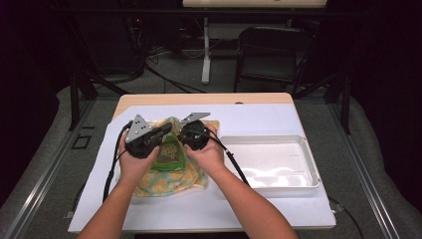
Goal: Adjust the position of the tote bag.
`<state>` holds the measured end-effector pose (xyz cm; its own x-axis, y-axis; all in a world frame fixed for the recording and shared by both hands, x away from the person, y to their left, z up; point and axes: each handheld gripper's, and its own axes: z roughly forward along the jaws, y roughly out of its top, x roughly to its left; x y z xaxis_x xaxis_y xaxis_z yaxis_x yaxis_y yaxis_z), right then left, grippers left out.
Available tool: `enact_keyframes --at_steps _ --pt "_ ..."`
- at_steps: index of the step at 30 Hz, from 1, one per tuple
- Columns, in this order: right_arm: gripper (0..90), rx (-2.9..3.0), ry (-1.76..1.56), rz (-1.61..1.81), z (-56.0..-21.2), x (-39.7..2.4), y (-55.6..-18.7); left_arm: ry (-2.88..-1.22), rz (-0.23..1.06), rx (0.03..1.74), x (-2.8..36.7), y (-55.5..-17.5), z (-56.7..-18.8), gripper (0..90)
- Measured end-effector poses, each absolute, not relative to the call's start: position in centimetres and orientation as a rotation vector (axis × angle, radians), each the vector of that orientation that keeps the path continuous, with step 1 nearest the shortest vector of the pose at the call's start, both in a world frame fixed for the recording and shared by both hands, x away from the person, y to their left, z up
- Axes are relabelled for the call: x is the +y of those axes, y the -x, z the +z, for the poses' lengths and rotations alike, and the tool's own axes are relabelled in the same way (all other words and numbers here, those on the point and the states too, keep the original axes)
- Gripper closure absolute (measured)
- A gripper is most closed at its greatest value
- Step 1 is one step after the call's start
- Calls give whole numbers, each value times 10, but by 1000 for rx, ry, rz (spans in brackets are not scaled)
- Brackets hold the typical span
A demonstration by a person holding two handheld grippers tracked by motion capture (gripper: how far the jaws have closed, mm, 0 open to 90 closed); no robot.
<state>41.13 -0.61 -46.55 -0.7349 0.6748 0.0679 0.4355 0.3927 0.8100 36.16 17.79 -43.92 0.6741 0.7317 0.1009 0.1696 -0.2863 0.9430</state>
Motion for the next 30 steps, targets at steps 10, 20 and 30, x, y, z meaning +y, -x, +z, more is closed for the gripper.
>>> enact_keyframes --at_steps 10,20,30 --pt "900 2351 -973 1251 -470 -7 -417 -1844 621 751 181 -361 -449 844" --pt "900 2340 -915 1241 -471 -5 -416 -1787 656 853 204 -351 -449 609" --pt "900 2352 -886 1242 -475 -5 -417 -1761 666 943 226 -342 -456 517"
